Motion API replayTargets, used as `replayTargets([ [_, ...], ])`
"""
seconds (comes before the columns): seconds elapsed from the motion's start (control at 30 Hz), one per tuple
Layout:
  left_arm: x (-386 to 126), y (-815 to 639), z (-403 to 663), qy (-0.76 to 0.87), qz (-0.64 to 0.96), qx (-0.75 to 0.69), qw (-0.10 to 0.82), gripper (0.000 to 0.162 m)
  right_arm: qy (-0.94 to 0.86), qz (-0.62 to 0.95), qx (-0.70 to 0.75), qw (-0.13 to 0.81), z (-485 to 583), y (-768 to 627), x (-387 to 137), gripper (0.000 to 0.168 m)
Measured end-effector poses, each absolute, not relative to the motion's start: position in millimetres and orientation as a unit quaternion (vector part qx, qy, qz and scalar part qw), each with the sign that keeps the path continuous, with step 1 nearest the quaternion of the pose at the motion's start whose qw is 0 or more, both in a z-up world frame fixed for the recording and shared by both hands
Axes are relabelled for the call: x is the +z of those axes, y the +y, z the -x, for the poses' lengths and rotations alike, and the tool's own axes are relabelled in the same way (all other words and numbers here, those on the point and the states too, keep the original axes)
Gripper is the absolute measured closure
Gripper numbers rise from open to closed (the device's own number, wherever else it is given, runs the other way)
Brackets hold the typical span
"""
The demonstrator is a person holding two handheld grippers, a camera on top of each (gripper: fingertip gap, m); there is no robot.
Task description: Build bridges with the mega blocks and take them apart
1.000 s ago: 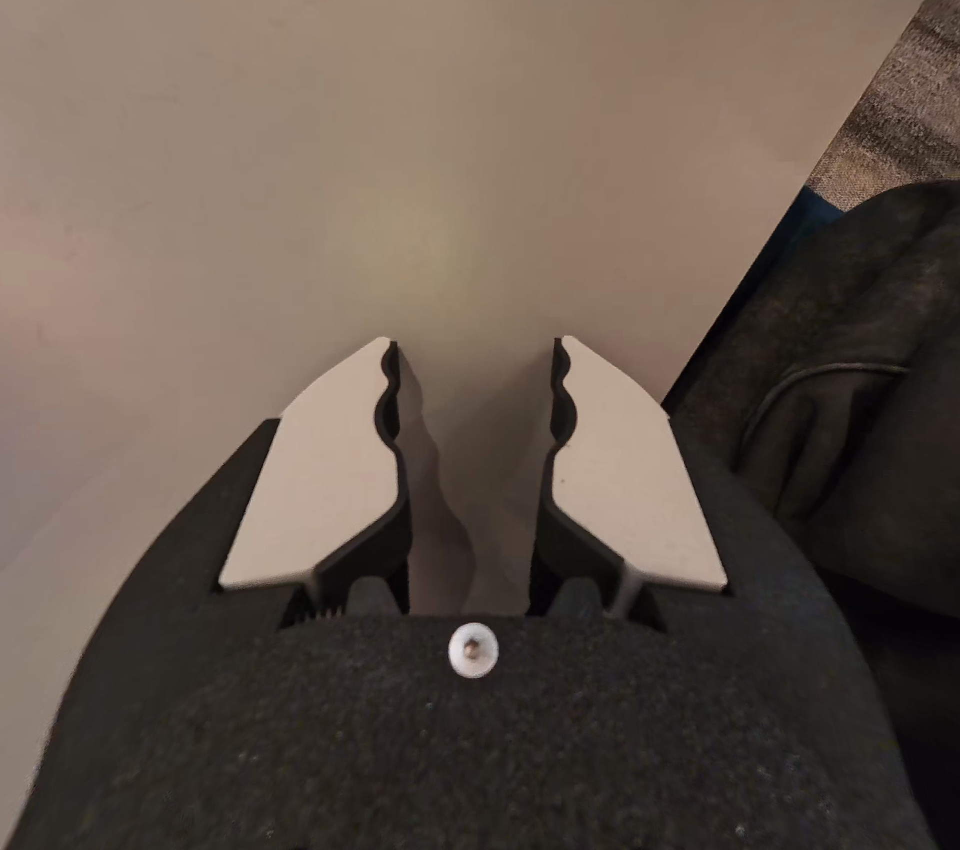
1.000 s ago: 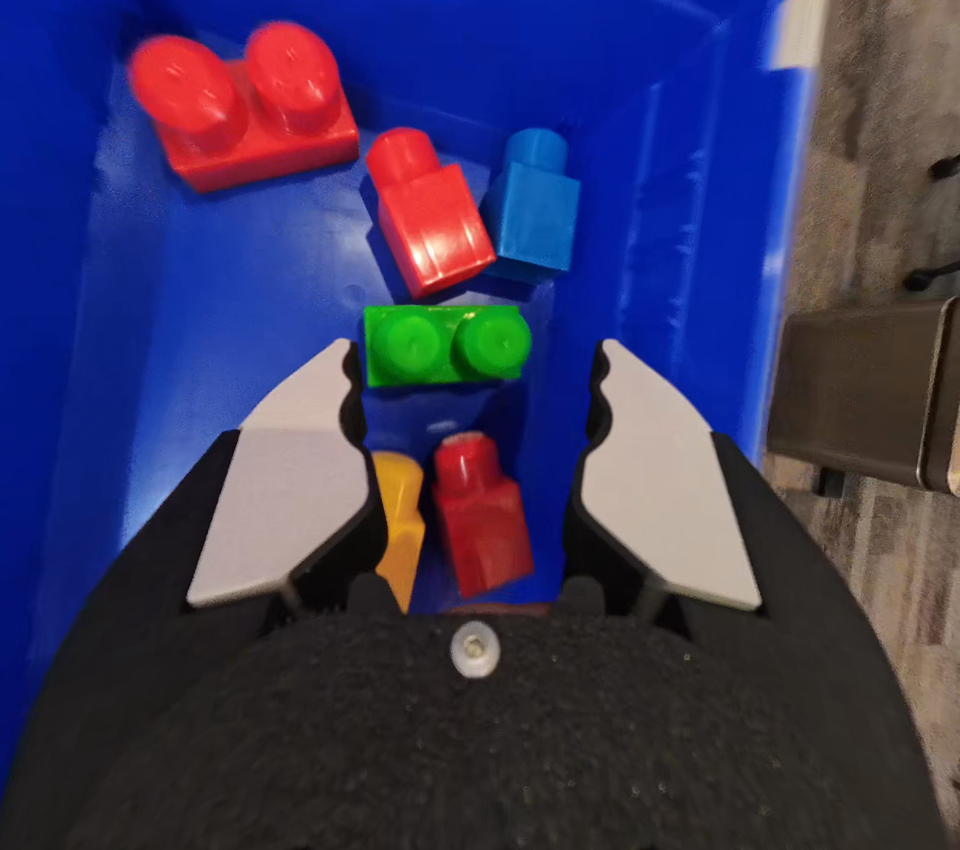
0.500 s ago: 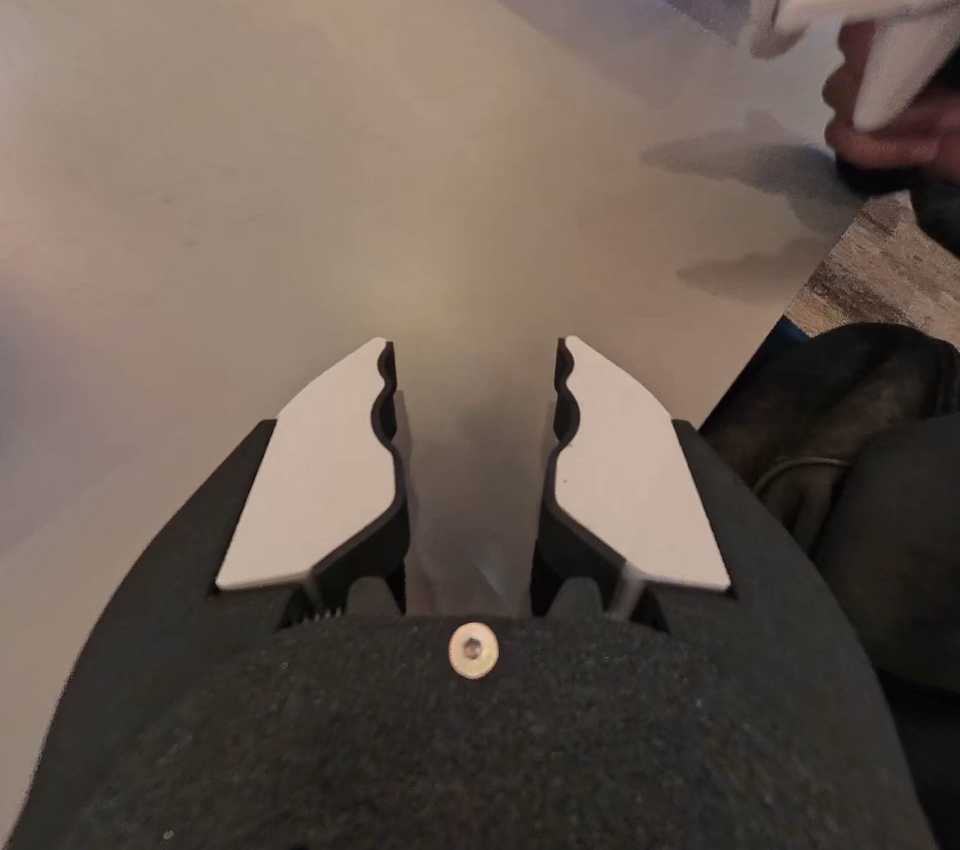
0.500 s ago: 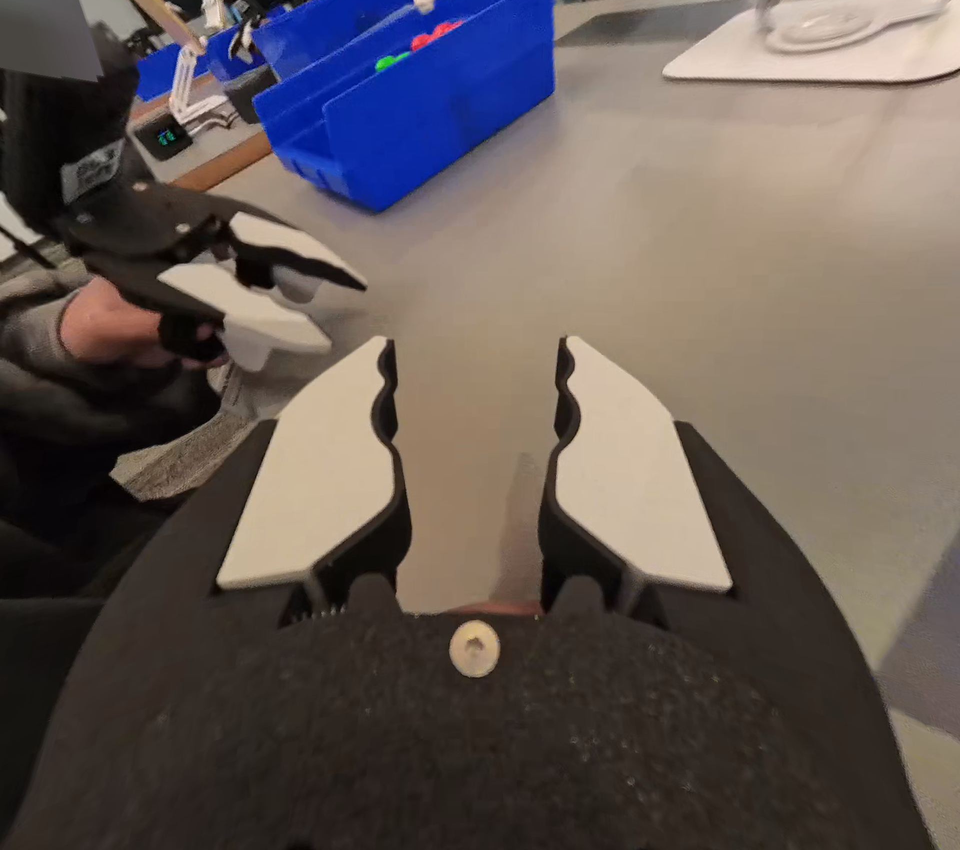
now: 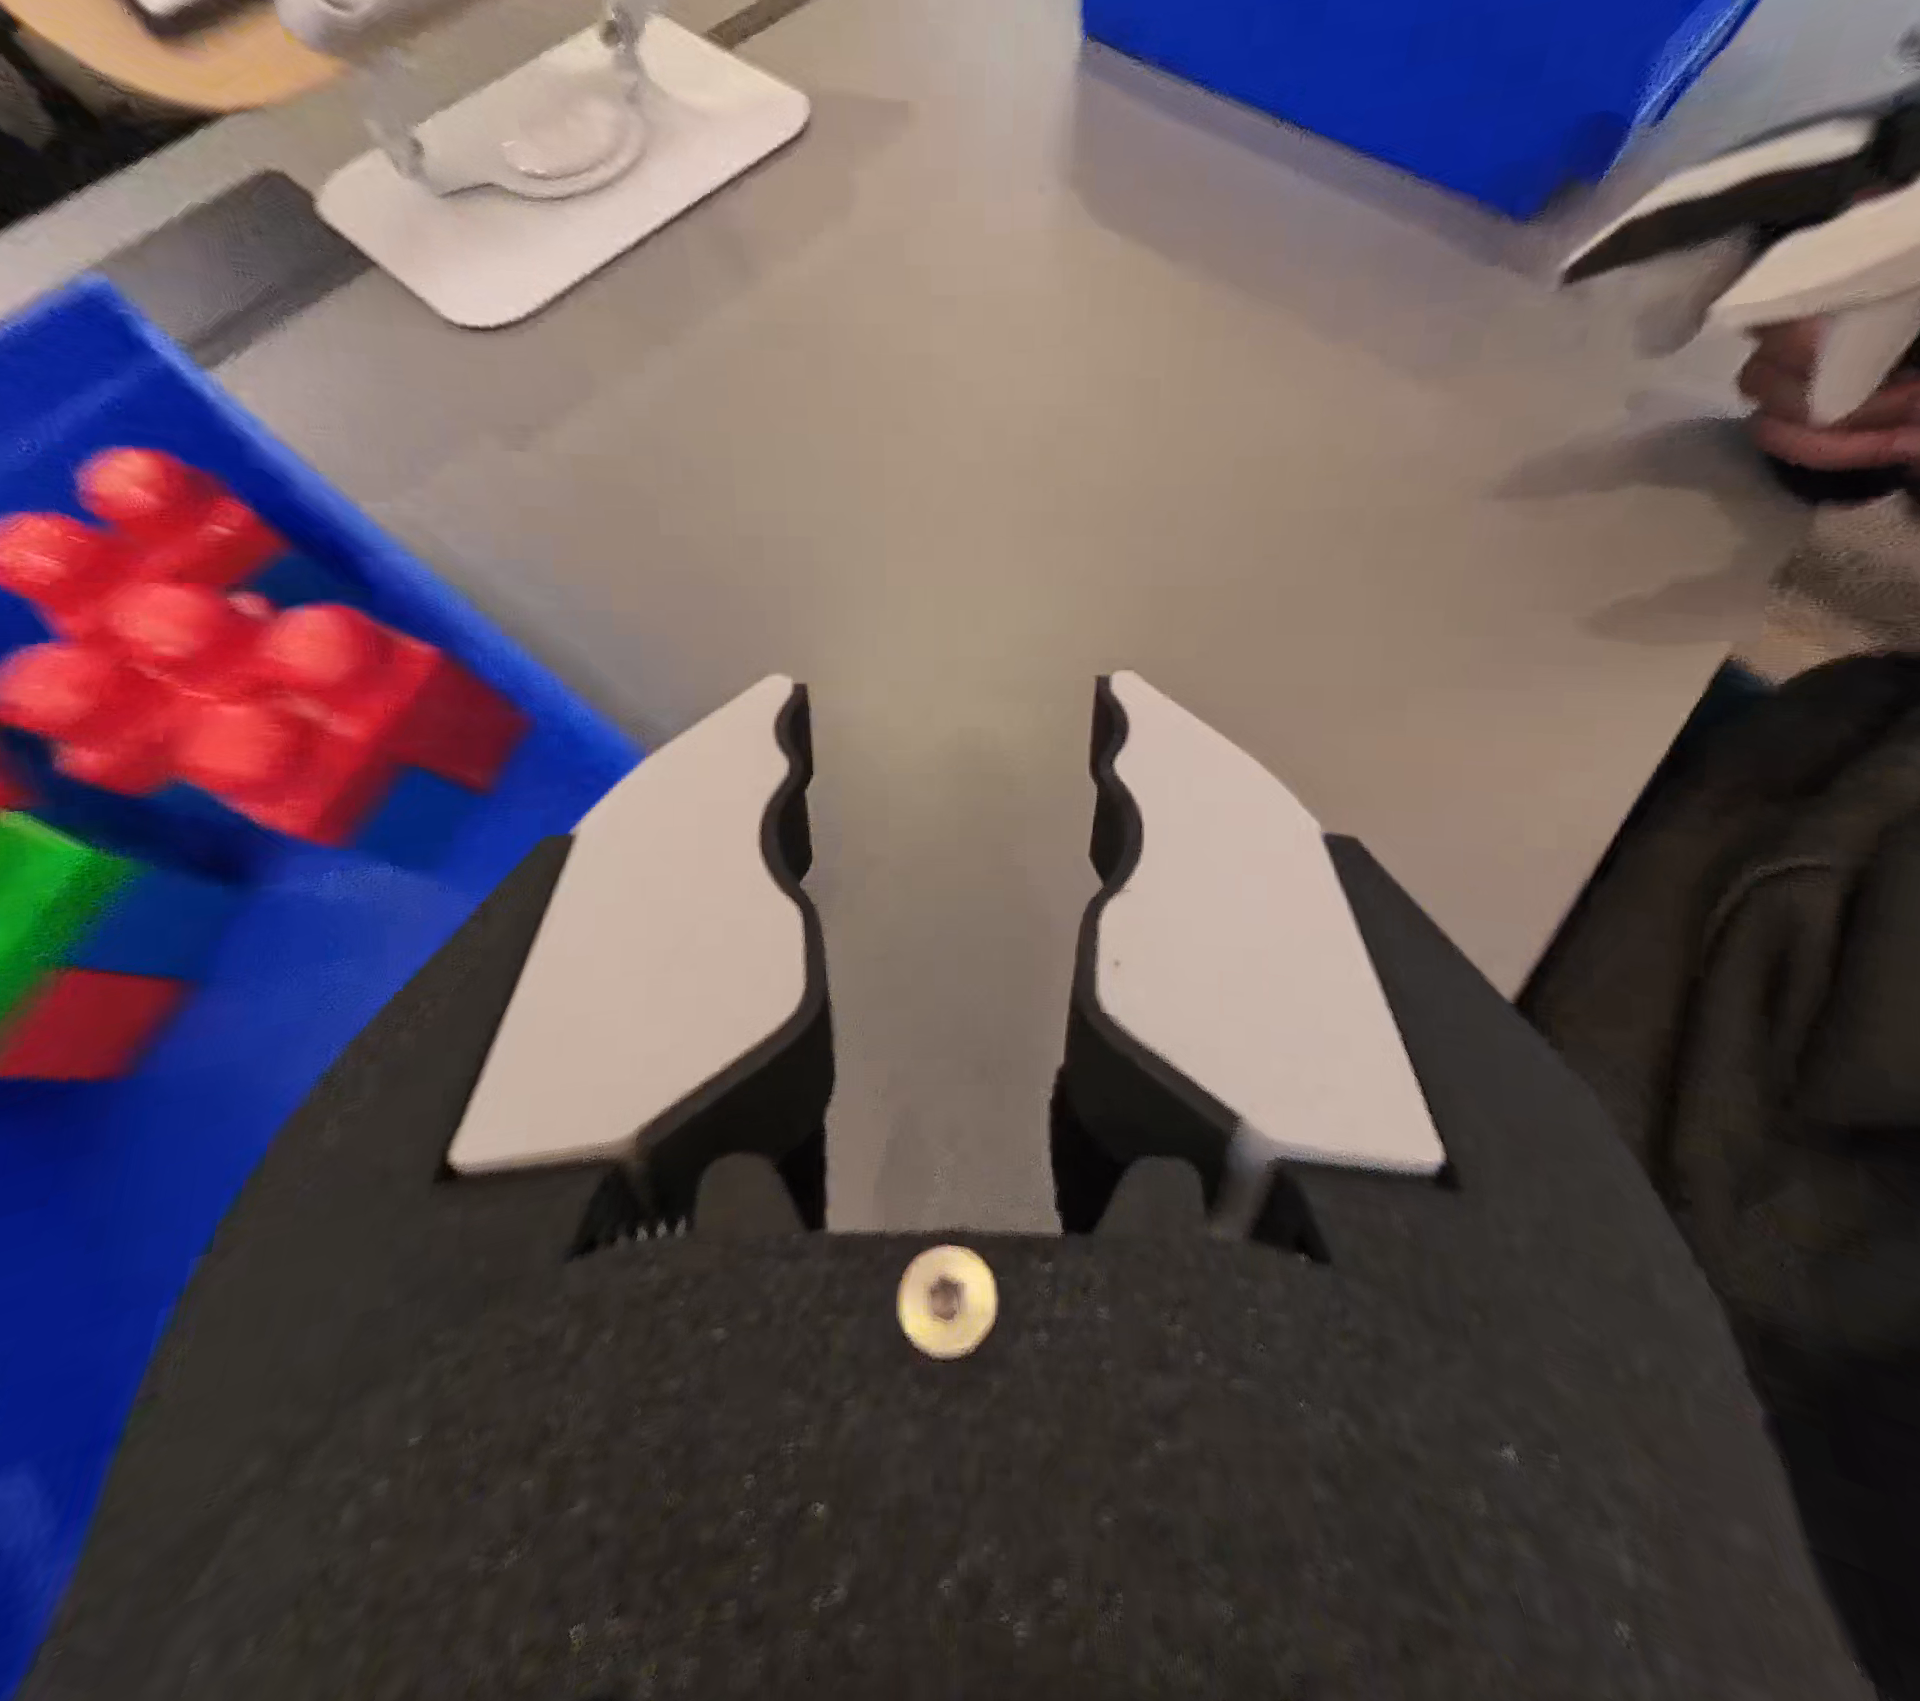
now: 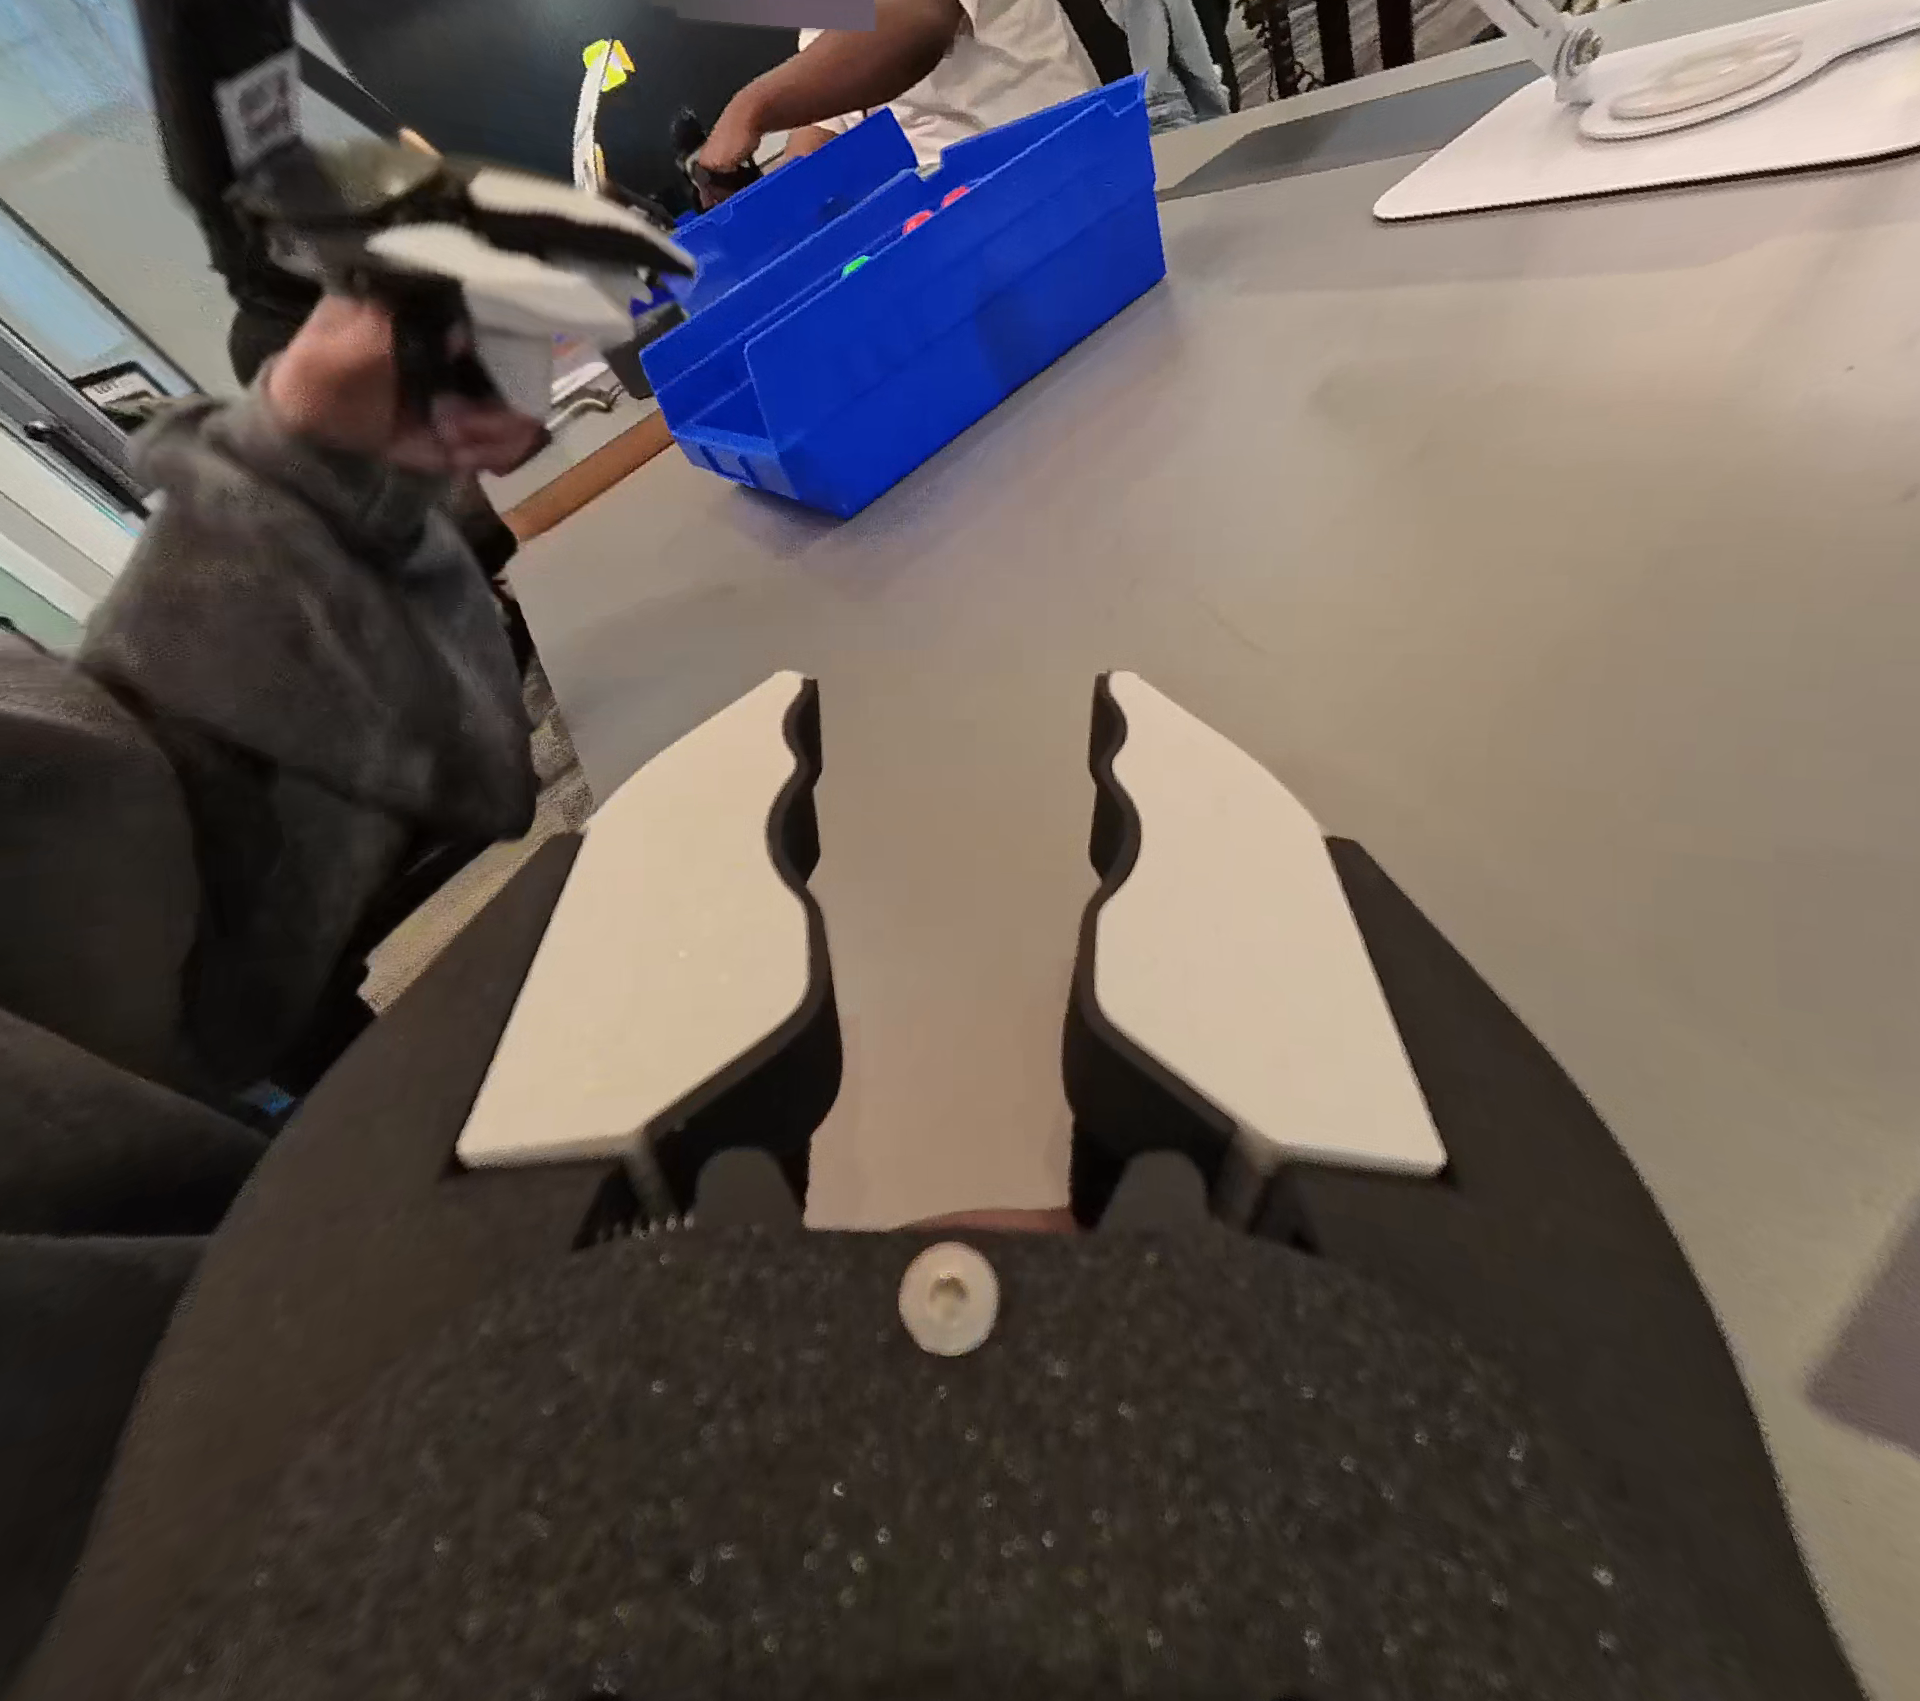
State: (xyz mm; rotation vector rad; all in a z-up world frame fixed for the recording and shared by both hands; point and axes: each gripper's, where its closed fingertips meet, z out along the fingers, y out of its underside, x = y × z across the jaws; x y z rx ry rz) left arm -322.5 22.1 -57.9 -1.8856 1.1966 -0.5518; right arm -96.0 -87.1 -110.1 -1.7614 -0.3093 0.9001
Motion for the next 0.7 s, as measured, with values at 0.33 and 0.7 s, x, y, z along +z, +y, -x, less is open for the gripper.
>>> replayTargets([
  [0.33, -101, 175, 373, 0.637, 0.740, -0.031, 0.213, 0.117, -0.133, 0.745, 0.380, 0.532, 98, -87, -112, 0.120],
  [0.7, -150, 199, 381, 0.672, 0.733, 0.000, 0.104, 0.127, -0.122, 0.745, 0.382, 0.533, 94, -92, -112, 0.120],
])
